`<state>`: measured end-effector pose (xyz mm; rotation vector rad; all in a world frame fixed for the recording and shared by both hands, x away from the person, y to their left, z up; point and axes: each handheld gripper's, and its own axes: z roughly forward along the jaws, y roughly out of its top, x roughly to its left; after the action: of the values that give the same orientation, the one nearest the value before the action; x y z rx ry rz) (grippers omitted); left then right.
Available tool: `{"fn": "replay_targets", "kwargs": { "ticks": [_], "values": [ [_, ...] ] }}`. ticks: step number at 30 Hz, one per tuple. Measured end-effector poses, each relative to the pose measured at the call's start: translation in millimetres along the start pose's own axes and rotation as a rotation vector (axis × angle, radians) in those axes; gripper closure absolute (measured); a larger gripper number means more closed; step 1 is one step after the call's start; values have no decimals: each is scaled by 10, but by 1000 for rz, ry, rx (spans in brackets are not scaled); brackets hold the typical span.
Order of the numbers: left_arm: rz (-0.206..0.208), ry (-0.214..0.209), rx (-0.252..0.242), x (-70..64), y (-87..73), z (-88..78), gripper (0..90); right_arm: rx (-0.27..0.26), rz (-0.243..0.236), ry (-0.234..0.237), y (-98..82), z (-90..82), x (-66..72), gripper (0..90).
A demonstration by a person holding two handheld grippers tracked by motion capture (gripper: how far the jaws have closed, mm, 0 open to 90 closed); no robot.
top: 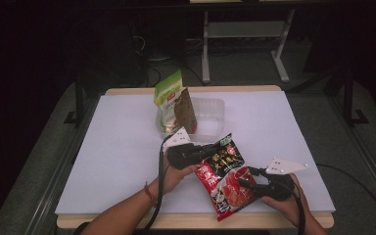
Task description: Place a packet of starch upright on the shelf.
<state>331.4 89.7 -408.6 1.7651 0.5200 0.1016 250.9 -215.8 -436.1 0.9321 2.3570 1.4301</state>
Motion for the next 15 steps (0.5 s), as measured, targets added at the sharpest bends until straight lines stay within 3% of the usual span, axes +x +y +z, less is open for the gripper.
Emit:
{"fn": "replay_targets", "kwargs": {
  "ticks": [9, 15],
  "values": [
    [45, 61, -42, -1, 172, -190, 814, 26, -32, 21, 2, 1, 21, 376],
    [59, 84, -52, -4, 236, -280, 816, 10, -20, 36, -6, -39, -4, 342]
  ]
}}
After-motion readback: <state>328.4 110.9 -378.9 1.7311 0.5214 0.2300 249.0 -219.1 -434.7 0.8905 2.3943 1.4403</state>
